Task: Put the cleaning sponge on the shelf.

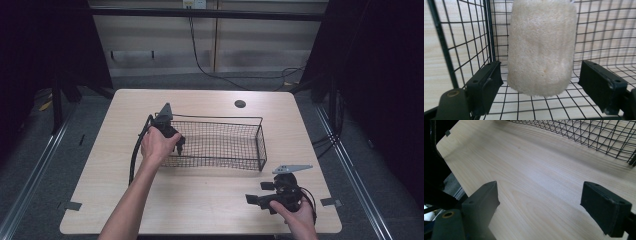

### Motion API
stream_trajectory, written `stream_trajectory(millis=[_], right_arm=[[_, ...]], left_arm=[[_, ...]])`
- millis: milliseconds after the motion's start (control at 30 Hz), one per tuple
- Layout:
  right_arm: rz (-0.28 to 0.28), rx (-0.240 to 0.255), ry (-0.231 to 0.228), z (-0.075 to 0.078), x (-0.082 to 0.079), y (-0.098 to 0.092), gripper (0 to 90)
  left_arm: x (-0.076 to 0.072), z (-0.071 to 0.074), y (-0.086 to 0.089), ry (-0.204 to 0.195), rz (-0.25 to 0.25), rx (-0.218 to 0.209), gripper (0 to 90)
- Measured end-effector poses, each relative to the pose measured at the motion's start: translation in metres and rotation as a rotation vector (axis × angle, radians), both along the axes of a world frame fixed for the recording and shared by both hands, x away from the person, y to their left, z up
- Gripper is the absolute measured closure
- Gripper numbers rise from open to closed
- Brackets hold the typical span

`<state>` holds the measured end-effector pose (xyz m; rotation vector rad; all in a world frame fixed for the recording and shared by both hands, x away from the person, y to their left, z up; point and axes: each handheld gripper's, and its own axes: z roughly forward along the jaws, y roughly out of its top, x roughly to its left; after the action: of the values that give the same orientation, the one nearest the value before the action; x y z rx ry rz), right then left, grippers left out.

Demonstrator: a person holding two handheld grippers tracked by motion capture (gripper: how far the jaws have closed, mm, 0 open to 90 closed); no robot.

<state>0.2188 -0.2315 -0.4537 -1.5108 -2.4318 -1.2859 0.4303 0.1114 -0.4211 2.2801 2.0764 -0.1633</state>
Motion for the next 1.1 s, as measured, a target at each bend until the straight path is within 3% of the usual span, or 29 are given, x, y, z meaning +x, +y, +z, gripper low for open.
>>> stream_trajectory(millis=[100,200,367,567,667,767,800,900,933,967,1100], right_arm=[[0.001,0.000,0.000,0.000,0.000,0.000,14.3],[0.002,0.000,-0.001,0.000,0.000,0.000,14.3],[-0.001,-0.001,0.003,0.000,0.000,0.000,14.3],[-0.003,-0.001,0.004,0.000,0.000,0.000,14.3],[-0.004,-0.001,0.003,0.000,0.000,0.000,14.3],[0.001,0.000,0.000,0.000,0.000,0.000,14.3],[-0.001,0.001,0.001,0.000,0.000,0.000,14.3],[-0.004,-0.001,0.004,0.000,0.000,0.000,14.3],[-0.001,0.000,0.000,0.000,0.000,0.000,14.3],[0.000,0.001,0.001,0.000,0.000,0.000,14.3],[-0.001,0.004,0.001,0.000,0.000,-0.001,14.3]], left_arm=[[0.000,0.003,0.002,-0.006,0.002,-0.014,19.2],[-0.002,0.011,0.007,-0.028,-0.015,-0.063,20.9],[-0.003,0.015,0.013,-0.048,-0.013,-0.080,21.7],[-0.006,0.023,0.019,-0.070,-0.047,-0.137,20.4],[-0.008,0.026,0.023,-0.108,-0.043,-0.147,20.5],[-0.010,0.029,0.030,-0.124,-0.073,-0.169,20.3],[-0.012,0.033,0.035,-0.149,-0.092,-0.197,20.3],[-0.014,0.035,0.038,-0.177,-0.111,-0.220,18.6],[-0.016,0.037,0.043,-0.192,-0.129,-0.262,16.9],[-0.017,0.038,0.044,-0.197,-0.144,-0.274,16.9],[-0.019,0.040,0.049,-0.224,-0.190,-0.301,17.6]])
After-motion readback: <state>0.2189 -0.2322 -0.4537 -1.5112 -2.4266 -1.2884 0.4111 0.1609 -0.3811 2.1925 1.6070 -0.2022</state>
